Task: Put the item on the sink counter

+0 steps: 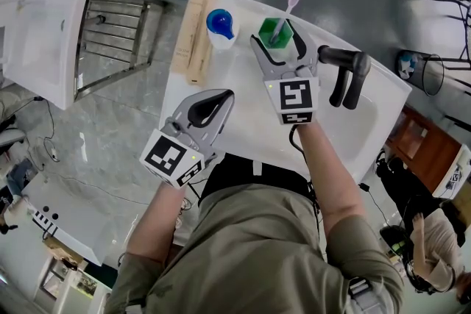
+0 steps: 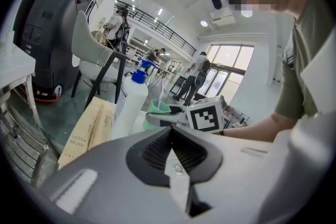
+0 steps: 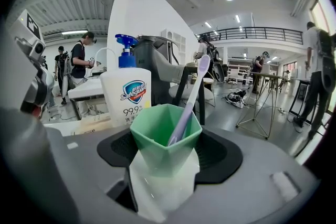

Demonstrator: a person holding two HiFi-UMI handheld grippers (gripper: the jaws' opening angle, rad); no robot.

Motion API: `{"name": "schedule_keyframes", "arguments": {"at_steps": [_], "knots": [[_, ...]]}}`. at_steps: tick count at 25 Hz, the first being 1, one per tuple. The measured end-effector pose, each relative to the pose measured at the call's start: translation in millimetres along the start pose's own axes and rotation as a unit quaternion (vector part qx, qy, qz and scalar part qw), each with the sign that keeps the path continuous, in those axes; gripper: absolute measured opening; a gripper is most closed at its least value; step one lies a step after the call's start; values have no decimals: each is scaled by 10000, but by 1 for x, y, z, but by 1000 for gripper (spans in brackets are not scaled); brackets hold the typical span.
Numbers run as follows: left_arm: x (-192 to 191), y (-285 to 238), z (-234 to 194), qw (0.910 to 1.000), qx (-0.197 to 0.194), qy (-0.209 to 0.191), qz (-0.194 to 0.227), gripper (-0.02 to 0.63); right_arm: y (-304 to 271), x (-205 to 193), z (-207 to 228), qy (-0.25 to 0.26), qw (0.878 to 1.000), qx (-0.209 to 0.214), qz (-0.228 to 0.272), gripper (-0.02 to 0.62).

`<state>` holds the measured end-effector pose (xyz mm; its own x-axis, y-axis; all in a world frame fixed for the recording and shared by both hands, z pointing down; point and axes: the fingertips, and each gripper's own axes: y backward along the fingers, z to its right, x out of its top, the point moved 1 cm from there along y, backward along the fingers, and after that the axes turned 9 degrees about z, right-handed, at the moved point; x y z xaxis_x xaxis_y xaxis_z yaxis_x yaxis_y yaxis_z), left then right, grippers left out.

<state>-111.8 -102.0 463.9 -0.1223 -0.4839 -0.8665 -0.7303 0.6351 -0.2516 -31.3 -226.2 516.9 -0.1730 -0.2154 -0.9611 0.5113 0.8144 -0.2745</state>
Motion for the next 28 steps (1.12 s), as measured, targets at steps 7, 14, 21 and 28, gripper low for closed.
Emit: {"name": "schedule_keyframes", "arguments": {"at_steps": [7, 14, 21, 28], "knots": [[0, 0, 1, 10000, -4, -25, 12, 6, 2, -2, -1, 60, 10000, -14, 18, 327], [1, 1, 2, 10000, -1, -32, 17, 6, 2, 0, -4, -164, 9998, 68, 75, 327], [2, 2, 4, 10000, 13, -54, 30, 6, 3, -1, -2, -241, 9996, 77, 81, 330], [4, 5, 7, 10000, 8, -60, 72, 6, 6, 7, -2, -293, 9995, 56, 137, 331]]}}
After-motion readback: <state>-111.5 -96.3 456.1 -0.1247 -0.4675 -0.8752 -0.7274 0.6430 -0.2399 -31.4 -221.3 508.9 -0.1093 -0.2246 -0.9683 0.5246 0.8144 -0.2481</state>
